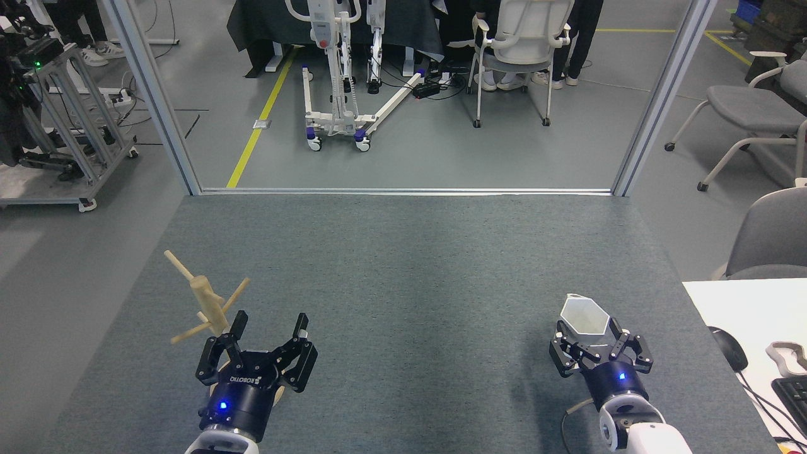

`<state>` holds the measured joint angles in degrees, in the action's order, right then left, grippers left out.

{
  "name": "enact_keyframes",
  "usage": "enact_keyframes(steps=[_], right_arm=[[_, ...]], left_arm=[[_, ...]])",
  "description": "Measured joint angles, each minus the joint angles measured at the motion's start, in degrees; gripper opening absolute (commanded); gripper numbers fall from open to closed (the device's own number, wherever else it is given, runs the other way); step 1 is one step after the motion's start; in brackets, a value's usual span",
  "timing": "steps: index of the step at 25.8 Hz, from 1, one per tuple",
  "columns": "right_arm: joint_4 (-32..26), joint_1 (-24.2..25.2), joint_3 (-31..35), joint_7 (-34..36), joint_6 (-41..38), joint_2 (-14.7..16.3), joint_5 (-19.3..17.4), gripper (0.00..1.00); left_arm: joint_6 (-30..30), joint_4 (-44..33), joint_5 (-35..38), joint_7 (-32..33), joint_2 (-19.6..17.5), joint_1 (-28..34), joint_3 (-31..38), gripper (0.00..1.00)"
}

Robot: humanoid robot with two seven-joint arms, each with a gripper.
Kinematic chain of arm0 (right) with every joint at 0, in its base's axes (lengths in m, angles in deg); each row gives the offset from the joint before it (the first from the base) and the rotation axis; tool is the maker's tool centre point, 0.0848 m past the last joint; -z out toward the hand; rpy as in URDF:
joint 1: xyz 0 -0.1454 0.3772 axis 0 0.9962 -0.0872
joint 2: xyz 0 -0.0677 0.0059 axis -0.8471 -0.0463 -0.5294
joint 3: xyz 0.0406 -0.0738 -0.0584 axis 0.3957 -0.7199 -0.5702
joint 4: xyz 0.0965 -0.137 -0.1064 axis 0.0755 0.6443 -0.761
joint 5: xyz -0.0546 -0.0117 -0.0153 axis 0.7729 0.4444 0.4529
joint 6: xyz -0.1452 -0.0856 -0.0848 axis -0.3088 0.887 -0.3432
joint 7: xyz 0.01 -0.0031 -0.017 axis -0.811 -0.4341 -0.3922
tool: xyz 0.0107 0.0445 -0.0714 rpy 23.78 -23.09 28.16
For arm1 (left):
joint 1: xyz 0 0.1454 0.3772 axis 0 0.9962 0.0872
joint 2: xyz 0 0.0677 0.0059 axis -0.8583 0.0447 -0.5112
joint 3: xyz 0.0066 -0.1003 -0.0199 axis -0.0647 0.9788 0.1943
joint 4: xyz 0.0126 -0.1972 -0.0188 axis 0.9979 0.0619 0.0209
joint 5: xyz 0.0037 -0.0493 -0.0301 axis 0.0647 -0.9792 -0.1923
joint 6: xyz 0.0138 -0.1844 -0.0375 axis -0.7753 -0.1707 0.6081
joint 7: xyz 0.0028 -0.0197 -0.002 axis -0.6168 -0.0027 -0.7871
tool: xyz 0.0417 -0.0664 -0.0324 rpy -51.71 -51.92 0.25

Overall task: Hang cup on storage rack
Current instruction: 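Close the right gripper around the white faceted cup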

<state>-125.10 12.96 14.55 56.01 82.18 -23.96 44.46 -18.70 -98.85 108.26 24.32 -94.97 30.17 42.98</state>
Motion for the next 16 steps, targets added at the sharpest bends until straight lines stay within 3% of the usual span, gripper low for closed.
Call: enact_keyframes(steps=[16], right_arm=[[5.3,-4.3,-1.5,0.0,0.1,-0.6,0.0,1.0]], left_arm=[[0.3,0.0,0.0,-0.4,0.1,0.1,-0.1,1.0]])
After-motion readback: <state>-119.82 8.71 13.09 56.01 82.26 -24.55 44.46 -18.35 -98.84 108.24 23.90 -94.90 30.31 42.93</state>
